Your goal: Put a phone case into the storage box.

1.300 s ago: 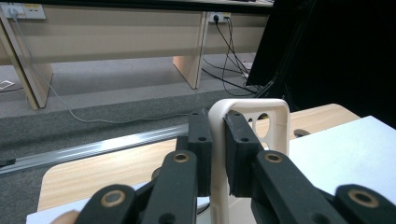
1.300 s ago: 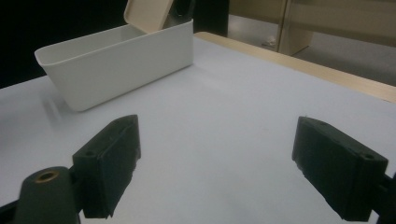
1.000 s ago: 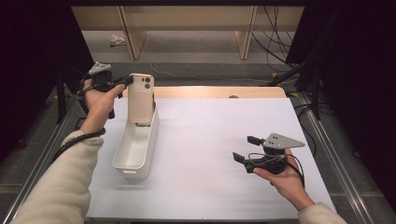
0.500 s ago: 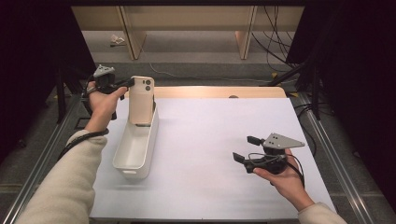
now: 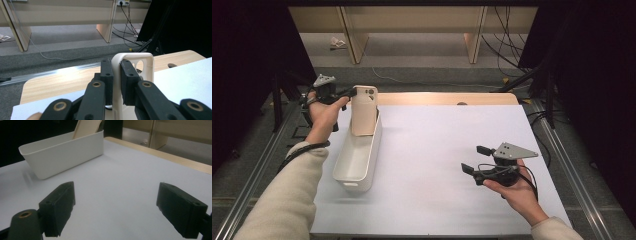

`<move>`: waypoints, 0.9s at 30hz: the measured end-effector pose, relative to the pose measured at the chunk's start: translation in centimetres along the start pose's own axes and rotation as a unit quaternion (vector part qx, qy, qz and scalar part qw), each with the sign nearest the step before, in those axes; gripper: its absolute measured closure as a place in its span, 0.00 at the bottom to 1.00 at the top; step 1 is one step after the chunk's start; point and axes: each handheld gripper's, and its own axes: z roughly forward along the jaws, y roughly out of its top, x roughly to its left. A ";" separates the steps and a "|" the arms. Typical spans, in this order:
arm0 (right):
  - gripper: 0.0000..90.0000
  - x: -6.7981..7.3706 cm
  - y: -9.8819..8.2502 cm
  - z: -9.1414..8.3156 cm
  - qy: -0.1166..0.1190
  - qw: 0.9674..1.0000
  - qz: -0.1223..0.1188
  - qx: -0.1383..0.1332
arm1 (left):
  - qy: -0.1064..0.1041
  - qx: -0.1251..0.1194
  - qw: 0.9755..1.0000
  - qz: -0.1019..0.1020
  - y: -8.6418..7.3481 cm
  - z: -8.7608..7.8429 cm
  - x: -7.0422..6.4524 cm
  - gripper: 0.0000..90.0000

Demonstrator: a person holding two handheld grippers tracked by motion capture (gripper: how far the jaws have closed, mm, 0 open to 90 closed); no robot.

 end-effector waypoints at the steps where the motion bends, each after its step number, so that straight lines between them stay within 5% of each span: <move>1: 0.18 0.0 0.0 0.0 0.000 1.000 0.000 0.000 | 0.000 0.000 1.000 -0.002 -0.1 0.0 0.0 0.91; 27: 0.18 0.0 0.0 0.0 0.000 1.000 0.000 0.000 | 0.015 0.021 1.000 0.000 -1.6 0.8 0.7 0.89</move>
